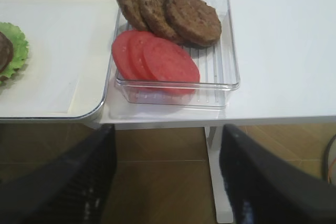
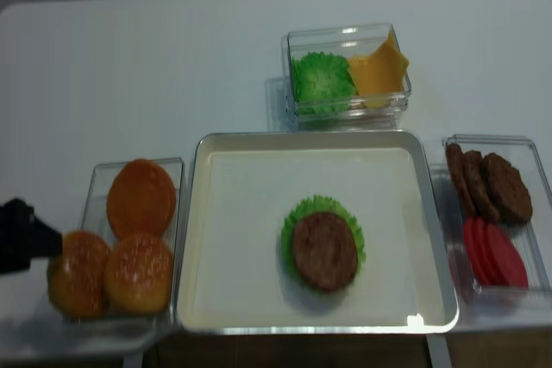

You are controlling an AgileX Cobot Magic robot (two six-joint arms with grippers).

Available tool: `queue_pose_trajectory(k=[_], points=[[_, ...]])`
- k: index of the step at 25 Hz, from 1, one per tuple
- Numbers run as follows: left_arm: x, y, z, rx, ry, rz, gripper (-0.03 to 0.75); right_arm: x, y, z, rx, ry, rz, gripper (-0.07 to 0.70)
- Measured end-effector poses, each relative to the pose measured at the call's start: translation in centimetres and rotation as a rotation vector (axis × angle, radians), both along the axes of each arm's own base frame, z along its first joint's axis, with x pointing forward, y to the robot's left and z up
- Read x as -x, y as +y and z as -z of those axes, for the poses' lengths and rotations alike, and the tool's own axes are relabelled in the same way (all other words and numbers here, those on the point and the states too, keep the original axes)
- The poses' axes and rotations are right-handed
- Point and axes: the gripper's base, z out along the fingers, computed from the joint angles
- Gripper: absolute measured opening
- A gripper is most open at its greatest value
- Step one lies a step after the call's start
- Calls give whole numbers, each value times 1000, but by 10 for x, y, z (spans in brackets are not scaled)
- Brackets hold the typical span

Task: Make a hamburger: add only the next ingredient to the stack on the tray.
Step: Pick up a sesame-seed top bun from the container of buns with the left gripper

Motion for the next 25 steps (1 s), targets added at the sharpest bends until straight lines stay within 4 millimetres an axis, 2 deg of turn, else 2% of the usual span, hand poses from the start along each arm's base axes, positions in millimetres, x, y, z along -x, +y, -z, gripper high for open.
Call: queue_pose_trajectory(k=[15, 21, 25], points=[[-16, 3, 25, 100, 82, 77, 422, 0, 0, 0, 6, -1, -4, 468], [-16, 3, 25, 104, 77, 103, 421, 0, 0, 0, 7, -1, -5, 467], [-17, 1, 24, 126, 72, 103, 383, 0, 0, 0, 7, -1, -5, 467]])
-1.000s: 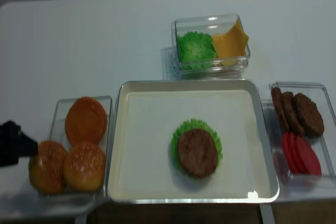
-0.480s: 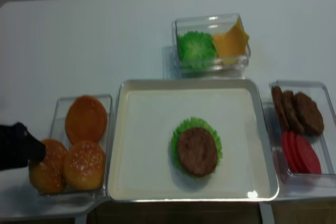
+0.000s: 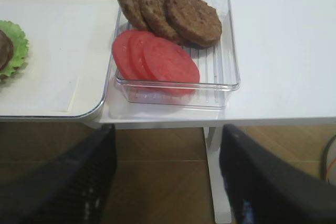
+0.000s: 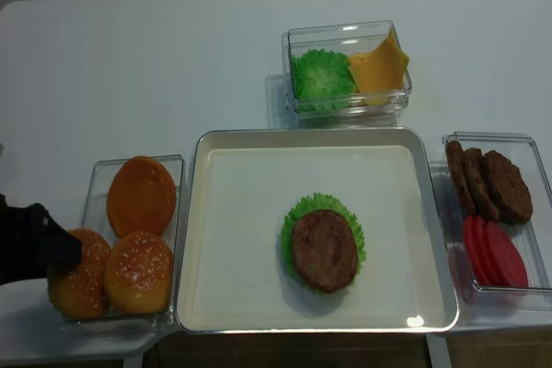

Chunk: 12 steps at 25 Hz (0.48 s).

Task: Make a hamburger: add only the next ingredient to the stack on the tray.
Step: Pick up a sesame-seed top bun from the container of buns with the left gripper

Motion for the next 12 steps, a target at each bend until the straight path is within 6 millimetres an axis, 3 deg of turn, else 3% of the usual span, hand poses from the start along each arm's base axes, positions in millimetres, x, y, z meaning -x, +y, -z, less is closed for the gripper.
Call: queue_pose_trajectory(k=[4, 12], points=[[0, 0, 0, 5, 2, 3, 316, 0, 0, 0, 0, 0, 0, 468], [0, 0, 0, 5, 4, 7, 257, 0, 0, 0, 0, 0, 0, 467]])
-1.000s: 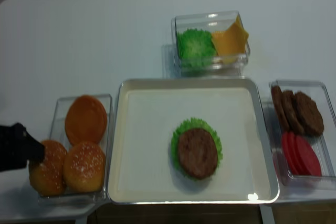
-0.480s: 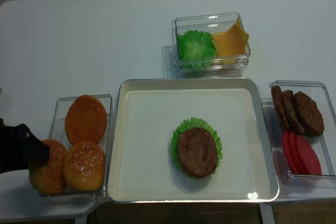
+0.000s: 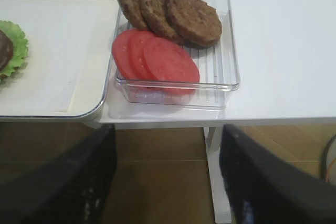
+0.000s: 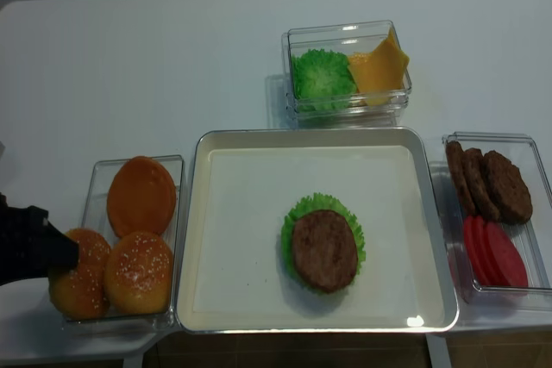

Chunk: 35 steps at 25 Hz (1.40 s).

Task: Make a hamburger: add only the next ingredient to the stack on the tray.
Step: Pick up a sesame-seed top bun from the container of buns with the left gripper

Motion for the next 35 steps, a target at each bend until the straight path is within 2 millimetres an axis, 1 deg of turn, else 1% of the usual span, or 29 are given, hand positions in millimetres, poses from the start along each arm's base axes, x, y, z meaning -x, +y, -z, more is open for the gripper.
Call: queue_pose_trajectory(k=[3, 4, 11, 16, 21, 24, 28, 32, 35], points=[[0, 0, -1, 6, 1, 2, 202, 0, 0, 0, 0, 0, 0, 468], [0, -1, -1, 9, 1, 2, 197, 0, 0, 0, 0, 0, 0, 467], [-1, -1, -2, 16, -7, -3, 190, 0, 0, 0, 0, 0, 0, 468], [-7, 1, -11, 9, -37, -11, 162, 0, 0, 0, 0, 0, 0, 468], [-14, 2, -21, 30, -75, -37, 160, 0, 0, 0, 0, 0, 0, 468], [-18, 1, -33, 46, -128, -50, 158, 0, 0, 0, 1, 0, 0, 467], [-28, 0, -57, 89, -232, -76, 158, 0, 0, 0, 2, 0, -1, 468], [-39, -4, -82, 205, -352, -121, 158, 0, 0, 0, 2, 0, -1, 467], [-45, -11, -94, 323, -423, -147, 156, 0, 0, 0, 2, 0, -1, 467]])
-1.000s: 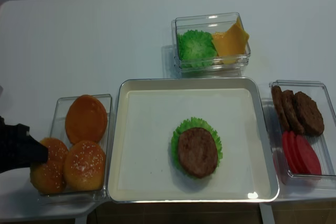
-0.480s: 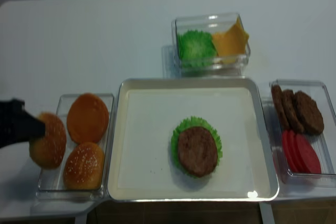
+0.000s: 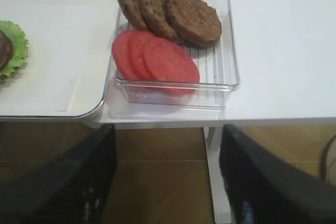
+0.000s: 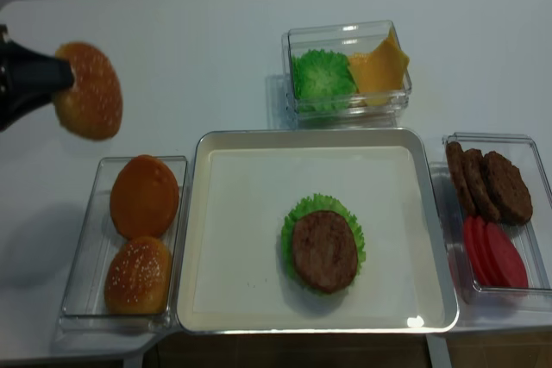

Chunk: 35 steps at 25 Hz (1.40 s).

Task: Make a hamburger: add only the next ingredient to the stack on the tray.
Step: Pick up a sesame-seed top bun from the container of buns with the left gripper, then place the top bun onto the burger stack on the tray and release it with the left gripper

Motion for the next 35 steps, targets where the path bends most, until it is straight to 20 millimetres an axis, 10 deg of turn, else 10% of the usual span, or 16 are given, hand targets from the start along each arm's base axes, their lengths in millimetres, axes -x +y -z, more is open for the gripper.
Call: queue_pose_trajectory(k=[15, 35], points=[[11, -144, -5, 48, -39, 515, 155, 0, 0, 0, 0, 0, 0, 467], [-7, -231, 55, 196, 208, 609, 143, 0, 0, 0, -2, 0, 1, 467]])
